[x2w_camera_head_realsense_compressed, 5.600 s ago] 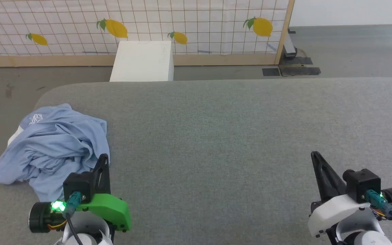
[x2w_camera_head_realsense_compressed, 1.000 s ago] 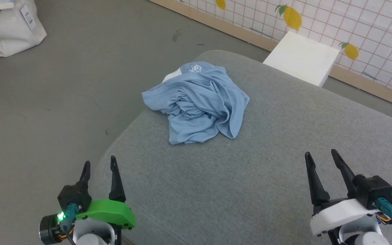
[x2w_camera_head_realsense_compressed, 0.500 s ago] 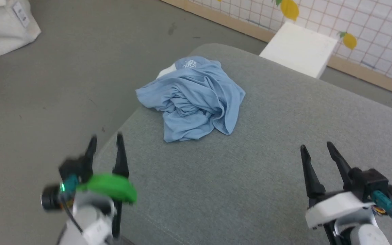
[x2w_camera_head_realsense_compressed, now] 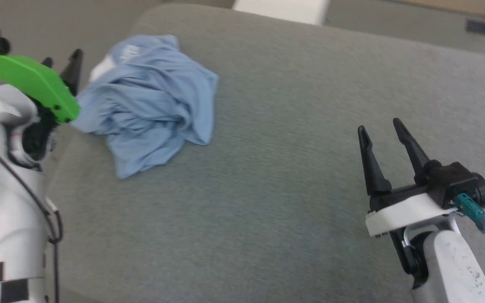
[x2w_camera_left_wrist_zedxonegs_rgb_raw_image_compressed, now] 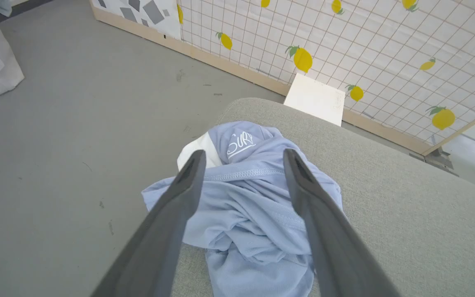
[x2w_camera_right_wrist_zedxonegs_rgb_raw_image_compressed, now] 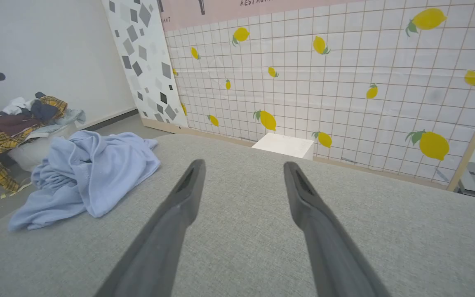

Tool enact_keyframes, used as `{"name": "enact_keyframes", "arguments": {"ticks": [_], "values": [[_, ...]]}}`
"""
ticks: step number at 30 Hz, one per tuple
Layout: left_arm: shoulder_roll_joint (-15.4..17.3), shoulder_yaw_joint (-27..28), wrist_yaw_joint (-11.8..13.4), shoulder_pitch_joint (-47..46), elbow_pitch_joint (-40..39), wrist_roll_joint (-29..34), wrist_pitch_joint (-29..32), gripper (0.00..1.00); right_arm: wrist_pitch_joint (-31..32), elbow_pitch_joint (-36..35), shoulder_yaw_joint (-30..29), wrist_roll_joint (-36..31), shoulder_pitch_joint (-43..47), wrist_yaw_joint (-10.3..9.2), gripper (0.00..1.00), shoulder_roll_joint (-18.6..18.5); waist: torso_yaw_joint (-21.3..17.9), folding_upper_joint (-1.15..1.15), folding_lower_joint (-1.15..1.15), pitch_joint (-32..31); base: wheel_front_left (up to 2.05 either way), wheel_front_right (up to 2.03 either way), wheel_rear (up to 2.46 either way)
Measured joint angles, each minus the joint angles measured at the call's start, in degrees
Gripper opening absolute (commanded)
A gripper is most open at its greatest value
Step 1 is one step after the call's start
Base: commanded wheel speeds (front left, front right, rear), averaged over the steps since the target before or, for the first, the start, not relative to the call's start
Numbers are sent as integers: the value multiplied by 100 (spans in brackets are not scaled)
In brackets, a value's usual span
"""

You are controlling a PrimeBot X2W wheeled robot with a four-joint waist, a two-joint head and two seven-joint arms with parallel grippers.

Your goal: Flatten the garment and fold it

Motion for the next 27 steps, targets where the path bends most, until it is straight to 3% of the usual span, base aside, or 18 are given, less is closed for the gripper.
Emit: {"name": "enact_keyframes", "arguments": {"ticks": [4,9,13,18,19,20,21,24,27], "values": [[274,265,276,-59,-46,-332,1040,100,-132,98,71,93,-218,0,100,-2,-513,0,0,390,0,0,0],[552,474,918,137,-191,-512,2262,100,-271,280,143,323,-441,0,100,-2,-1086,0,0,847,0,0,0],[609,653,1335,606,-403,-598,2780,100,-347,439,203,421,-489,0,100,-4,-1489,0,1,1159,0,0,0],[657,856,1593,921,-817,-768,3100,100,-393,602,215,444,-554,0,100,-4,-1882,0,0,1430,0,0,0],[672,887,1594,964,-894,-799,3108,51,-407,622,219,444,-554,0,100,-5,-1952,0,0,1463,0,0,0],[713,907,1591,1022,-971,-798,3100,19,-408,638,213,445,-554,0,100,-5,-2014,0,0,1482,0,0,0],[743,917,1560,1073,-1025,-798,3051,0,-411,661,209,445,-554,0,100,-7,-2058,0,0,1486,0,0,0],[783,834,1244,1205,-1140,-661,2508,0,-435,736,176,444,-543,0,100,-7,-2140,0,0,1400,0,0,0],[790,713,932,1244,-1092,-309,1505,0,-449,795,140,442,-494,0,100,-3,-2194,0,1,1234,0,0,0]]}}
